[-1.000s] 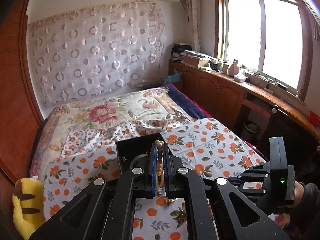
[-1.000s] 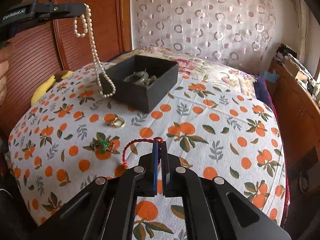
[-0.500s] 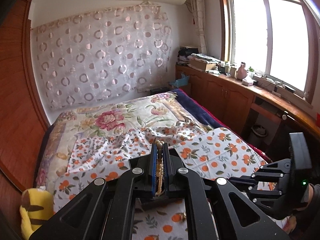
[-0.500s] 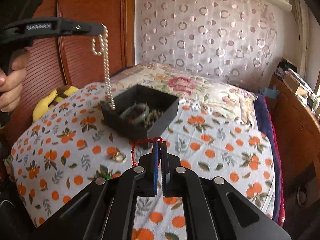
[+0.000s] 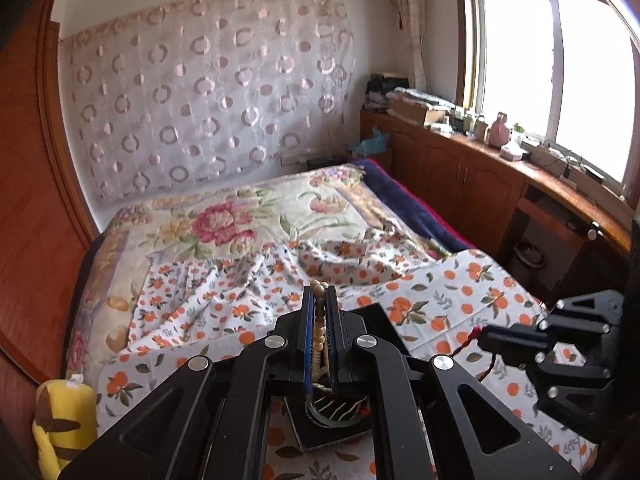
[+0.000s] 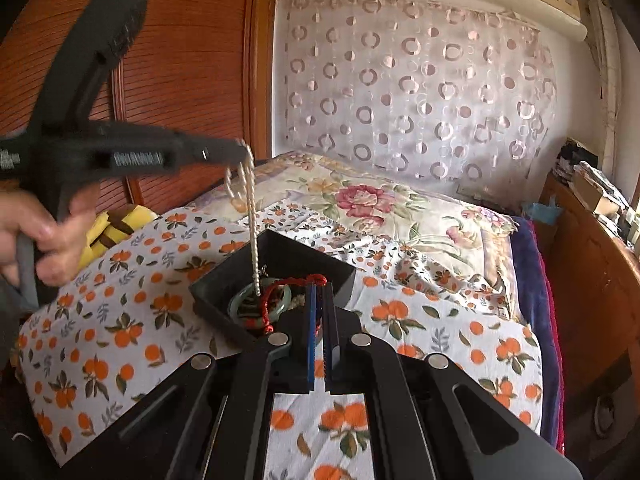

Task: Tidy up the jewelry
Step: 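Lower the pearls and red bracelet into the box and open both grippers, then grasp the green pendant earring with the right gripper while the left gripper grasps the gold ring, then carry the gold ring and green earring into the box and open both grippers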

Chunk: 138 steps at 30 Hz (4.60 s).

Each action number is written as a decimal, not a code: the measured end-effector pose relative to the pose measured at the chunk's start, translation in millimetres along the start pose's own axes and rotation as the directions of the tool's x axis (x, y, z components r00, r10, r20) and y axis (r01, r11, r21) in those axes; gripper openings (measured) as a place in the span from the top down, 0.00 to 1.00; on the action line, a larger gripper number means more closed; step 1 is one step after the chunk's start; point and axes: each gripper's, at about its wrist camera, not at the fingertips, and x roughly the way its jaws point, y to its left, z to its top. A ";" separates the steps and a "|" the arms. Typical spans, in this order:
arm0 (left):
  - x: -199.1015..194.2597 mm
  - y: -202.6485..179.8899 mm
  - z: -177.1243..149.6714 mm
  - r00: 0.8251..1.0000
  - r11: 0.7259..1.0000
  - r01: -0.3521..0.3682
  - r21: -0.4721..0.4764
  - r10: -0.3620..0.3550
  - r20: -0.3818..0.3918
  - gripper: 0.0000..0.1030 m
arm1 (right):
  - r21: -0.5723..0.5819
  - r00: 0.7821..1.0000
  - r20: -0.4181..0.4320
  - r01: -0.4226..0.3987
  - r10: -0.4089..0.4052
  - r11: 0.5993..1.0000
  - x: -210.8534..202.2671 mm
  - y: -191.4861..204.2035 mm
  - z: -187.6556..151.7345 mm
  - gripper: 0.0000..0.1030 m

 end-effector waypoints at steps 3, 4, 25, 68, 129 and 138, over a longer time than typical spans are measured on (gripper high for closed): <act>13.0 4.7 -3.6 1.000 1.000 0.003 -0.006 -0.003 -0.021 0.95 | 0.002 1.000 -0.003 -0.008 0.008 1.000 10.8 0.7 5.1 0.97; 18.2 7.0 -5.6 1.000 1.000 0.006 -0.009 -0.006 -0.029 0.95 | 0.004 1.000 -0.004 -0.010 0.010 1.000 13.5 0.7 5.7 0.97; 22.8 37.7 -29.3 0.998 0.998 -0.037 -0.048 0.035 -0.043 0.66 | 0.071 0.994 -0.091 -0.057 0.064 0.996 103.3 0.7 24.1 0.97; -4.8 -1.3 -143.0 0.982 0.993 0.029 -0.112 -0.049 -0.181 0.45 | 0.103 0.973 -0.189 -0.118 0.136 0.988 15.9 32.5 -92.5 0.70; 36.8 -62.7 -147.9 0.955 0.989 0.147 -0.006 -0.144 -0.261 0.88 | 0.088 0.973 -0.221 -0.048 0.066 0.995 1.9 3.1 -103.5 0.92; 27.7 -57.3 -144.0 0.962 0.989 0.141 -0.032 -0.145 -0.230 0.89 | 0.077 0.978 -0.198 -0.050 0.064 0.996 0.2 2.8 -92.3 0.92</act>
